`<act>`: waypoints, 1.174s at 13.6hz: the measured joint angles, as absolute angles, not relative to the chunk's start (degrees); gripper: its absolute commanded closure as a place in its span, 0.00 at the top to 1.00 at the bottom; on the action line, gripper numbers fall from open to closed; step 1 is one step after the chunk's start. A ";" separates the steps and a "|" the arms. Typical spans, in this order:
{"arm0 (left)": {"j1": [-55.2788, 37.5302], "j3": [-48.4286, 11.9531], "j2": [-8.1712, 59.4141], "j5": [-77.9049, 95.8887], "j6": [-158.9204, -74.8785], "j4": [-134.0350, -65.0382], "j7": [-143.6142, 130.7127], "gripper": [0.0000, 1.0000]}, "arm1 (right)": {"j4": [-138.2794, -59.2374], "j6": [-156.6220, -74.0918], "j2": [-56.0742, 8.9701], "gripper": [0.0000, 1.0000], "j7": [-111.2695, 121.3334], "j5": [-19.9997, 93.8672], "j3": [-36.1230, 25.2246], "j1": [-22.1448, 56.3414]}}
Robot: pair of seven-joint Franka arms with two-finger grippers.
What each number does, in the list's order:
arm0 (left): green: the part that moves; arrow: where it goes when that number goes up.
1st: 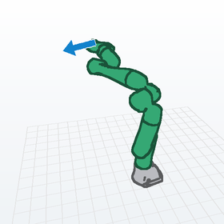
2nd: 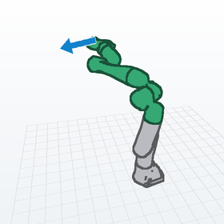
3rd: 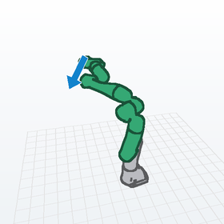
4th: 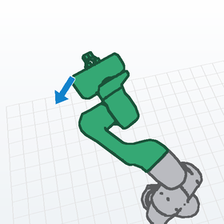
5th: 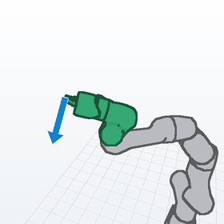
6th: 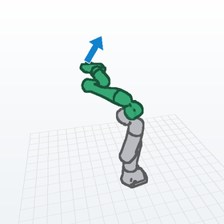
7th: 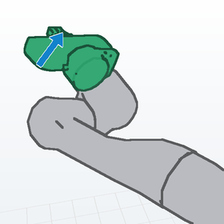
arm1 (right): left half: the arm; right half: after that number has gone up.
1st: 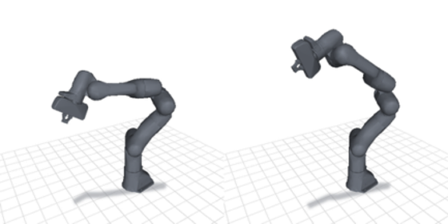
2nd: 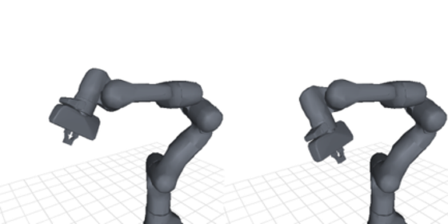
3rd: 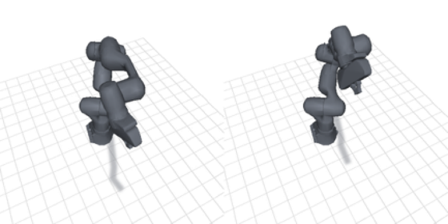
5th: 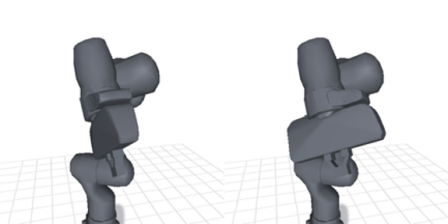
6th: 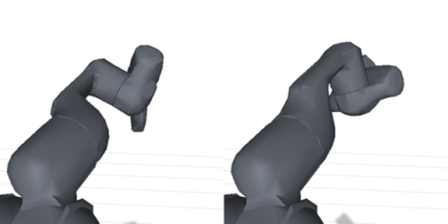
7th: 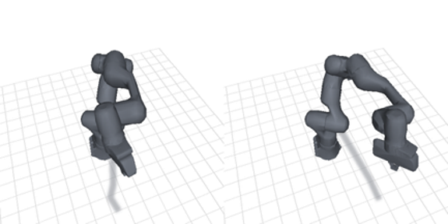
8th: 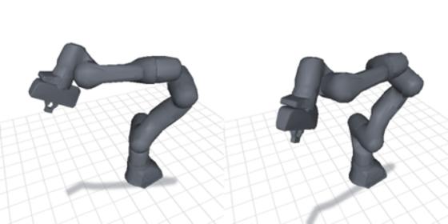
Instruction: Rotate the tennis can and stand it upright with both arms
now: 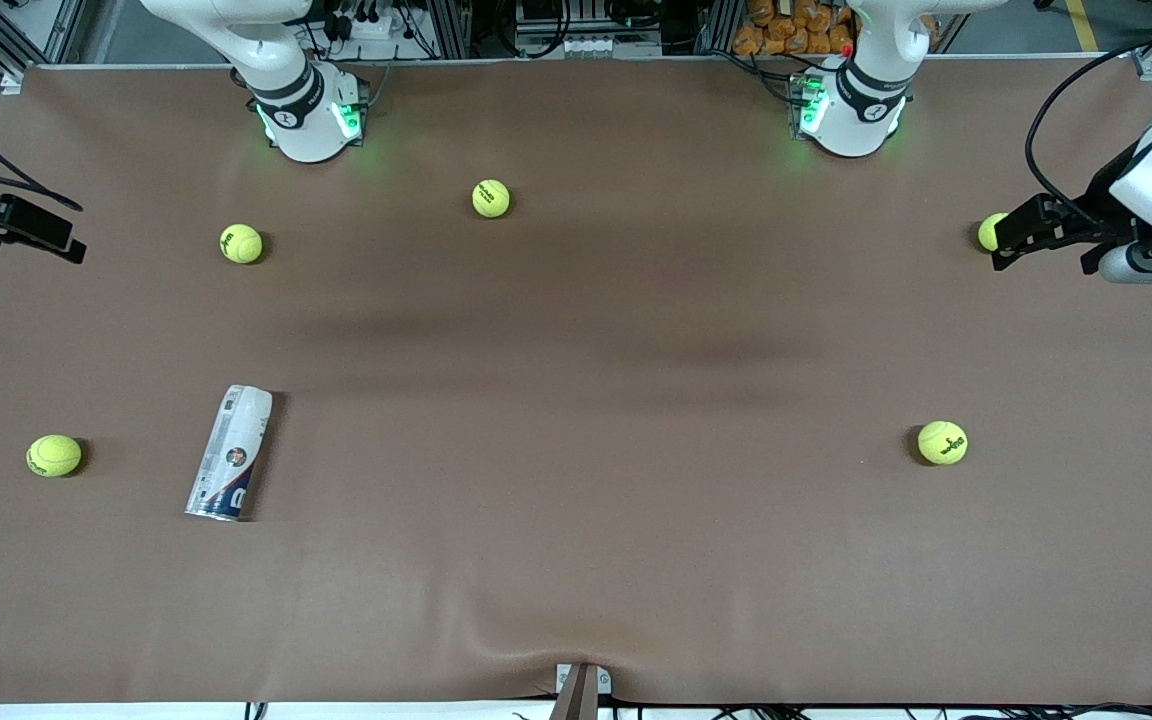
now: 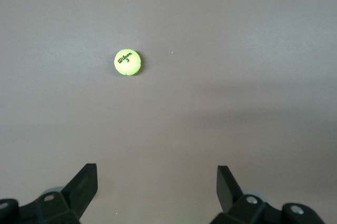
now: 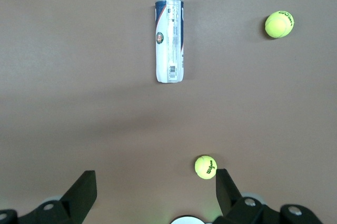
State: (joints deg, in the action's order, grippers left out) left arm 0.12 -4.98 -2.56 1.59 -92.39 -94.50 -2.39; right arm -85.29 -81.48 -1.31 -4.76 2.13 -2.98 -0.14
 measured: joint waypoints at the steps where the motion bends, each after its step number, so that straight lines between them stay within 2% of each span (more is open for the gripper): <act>1: 0.13 -4.98 -2.56 1.59 -92.39 -94.50 -2.39 1.00 | -85.29 -81.53 -1.34 1.00 -4.76 2.13 -2.98 -0.02; 8: 0.12 -4.98 -2.56 1.59 -92.39 -94.49 -2.39 1.00 | -86.81 -85.43 -4.86 1.00 -4.76 2.13 -2.96 0.26; 16: 0.13 -4.99 -2.44 1.59 -92.35 -94.36 -2.39 1.00 | -87.84 -104.23 -27.07 1.00 -2.97 1.61 -3.23 0.26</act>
State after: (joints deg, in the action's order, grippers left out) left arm 0.13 -4.99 -2.44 1.59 -92.35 -94.36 -2.39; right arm -87.84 -104.23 -27.07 -2.97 1.61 -3.23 0.26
